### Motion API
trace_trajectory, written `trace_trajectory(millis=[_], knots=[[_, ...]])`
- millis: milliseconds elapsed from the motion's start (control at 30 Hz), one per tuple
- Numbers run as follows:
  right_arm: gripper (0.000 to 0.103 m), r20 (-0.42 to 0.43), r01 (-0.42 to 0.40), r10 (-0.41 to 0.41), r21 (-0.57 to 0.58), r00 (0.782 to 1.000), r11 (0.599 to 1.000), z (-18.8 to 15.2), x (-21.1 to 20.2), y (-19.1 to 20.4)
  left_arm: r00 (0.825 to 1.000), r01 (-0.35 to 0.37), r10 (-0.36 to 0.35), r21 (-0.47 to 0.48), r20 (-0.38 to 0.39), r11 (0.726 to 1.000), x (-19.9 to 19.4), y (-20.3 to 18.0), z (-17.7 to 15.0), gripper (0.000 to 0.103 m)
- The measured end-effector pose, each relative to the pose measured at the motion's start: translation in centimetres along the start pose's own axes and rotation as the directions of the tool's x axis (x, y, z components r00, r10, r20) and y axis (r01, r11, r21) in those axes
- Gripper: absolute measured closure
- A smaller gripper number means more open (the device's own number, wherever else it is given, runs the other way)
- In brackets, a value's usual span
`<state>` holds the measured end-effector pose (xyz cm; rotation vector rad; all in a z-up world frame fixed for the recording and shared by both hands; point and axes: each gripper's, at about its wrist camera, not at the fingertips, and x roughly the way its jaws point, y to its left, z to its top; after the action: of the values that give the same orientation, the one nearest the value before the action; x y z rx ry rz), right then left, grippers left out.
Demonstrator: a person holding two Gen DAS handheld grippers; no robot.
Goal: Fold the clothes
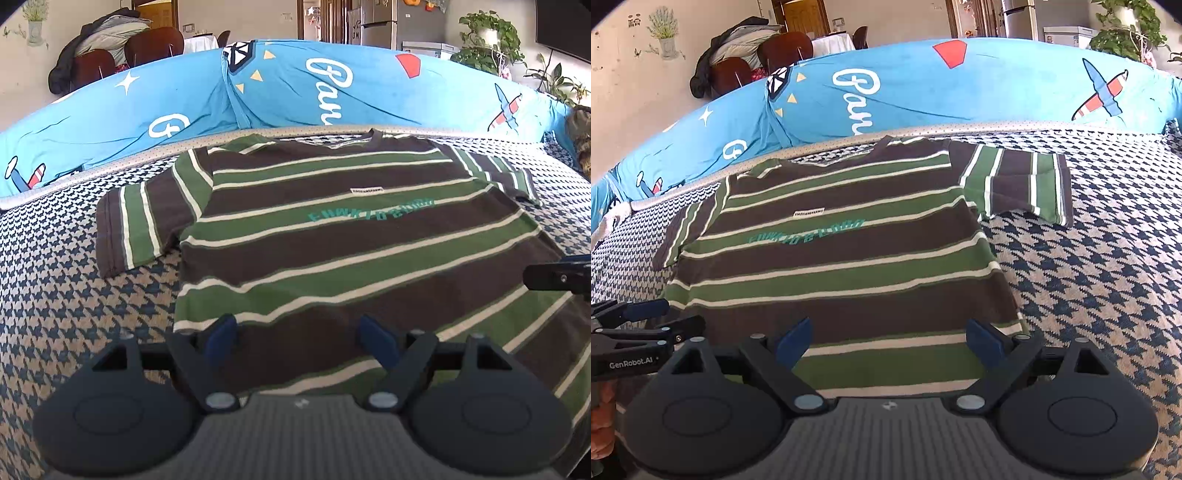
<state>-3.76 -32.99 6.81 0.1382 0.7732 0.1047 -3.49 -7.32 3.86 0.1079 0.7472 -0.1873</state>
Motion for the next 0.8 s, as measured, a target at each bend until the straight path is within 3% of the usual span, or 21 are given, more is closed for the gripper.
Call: trace_trajectory(millis=[233,500,633,800], knots=[[0.013,-0.002,0.040,-0.040,0.072,0.999,0.997,-0.5,0.2,-1.6,1.000,-0.028,0.028,-0.053,-0.007,0.998,-0.3,1.8,-0.6,0.015],[0.016,0.008,0.109,-0.110,0.057,0.994,0.992,-1.1,-0.2,-2.0,0.998,-0.062,0.063,-0.074,0.004,0.995,-1.4,2.4,-1.4,0.015],[0.016,0.012,0.119,-0.120,0.061,0.993,0.991,-1.4,-0.7,-2.2,0.996,-0.093,0.092,-0.122,-0.015,0.988,-1.7,3.4,-1.9,0.003],[0.017,0.022,0.132,-0.134,0.056,0.991,0.990,-2.0,-1.5,-2.0,0.991,-0.131,0.130,-0.113,-0.009,0.985,-2.6,3.6,-2.3,0.003]])
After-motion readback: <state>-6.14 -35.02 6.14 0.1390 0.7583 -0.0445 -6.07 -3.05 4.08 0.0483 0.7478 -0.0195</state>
